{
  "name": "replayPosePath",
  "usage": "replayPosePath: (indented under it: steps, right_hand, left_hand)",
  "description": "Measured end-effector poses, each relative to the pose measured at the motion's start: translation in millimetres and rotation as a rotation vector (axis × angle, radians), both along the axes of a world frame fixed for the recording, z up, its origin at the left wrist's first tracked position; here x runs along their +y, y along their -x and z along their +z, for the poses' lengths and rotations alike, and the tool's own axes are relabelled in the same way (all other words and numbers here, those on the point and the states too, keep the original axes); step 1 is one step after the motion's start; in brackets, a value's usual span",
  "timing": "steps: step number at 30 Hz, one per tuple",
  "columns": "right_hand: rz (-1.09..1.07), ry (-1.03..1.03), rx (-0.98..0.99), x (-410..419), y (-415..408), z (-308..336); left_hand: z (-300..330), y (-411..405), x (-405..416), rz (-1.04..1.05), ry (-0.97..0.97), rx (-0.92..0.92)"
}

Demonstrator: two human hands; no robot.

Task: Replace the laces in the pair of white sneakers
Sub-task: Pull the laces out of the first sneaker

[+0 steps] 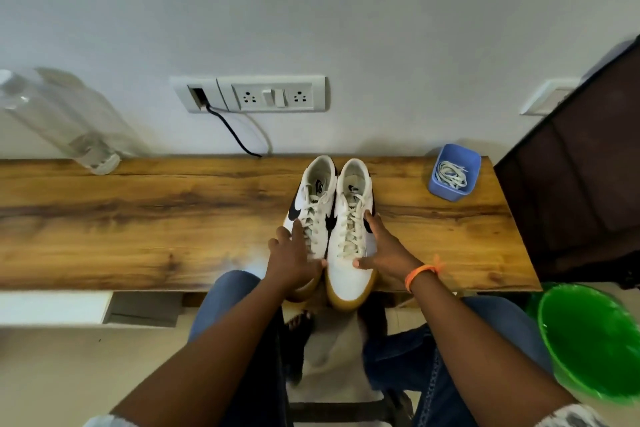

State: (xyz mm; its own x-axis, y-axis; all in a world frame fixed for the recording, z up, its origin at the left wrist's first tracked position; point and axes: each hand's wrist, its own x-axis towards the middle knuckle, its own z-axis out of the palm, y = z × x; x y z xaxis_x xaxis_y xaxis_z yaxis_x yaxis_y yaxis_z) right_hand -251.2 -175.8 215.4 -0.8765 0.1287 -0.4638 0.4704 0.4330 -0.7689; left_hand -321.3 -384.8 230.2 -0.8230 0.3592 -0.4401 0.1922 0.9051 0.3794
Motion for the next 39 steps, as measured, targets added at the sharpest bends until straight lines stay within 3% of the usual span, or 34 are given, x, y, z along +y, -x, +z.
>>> replayPosePath:
  steps: [6,13,16,18,22,25,29,32,36,39]
  right_hand:
    - [0.056,-0.058,-0.057,-3,6,3]
    - [0.097,-0.141,-0.078,-12,6,12]
    - [0.091,-0.241,-0.09,-13,20,20]
    - [0.014,-0.35,-0.021,-10,30,24]
    - [-0.306,-0.434,0.236,-16,41,32]
    - [-0.289,-0.482,0.352,-17,52,30]
    - [-0.26,-0.52,0.365,-16,58,16]
    - [-0.384,-0.345,0.408,-19,53,9]
    - [-0.82,0.61,0.174,-10,48,29]
    - [-1.034,0.877,0.086,16,39,32]
  left_hand:
    - [15,3,19,0.104,-0.01,-0.048]
    - [22,-2,14,0.092,-0.029,0.022]
    - [34,4,18,0.06,-0.054,0.19]
    - [41,10,24,0.033,-0.184,0.238]
    - [39,15,35,0.062,-0.365,0.166]
    - [26,24,43,0.149,-0.413,0.115]
    - [22,38,66,0.149,-0.369,0.104]
    - [19,46,73,0.162,-0.342,0.072]
    - [25,62,75,0.161,-0.299,-0.023]
    - [31,60,76,0.199,-0.326,-0.049]
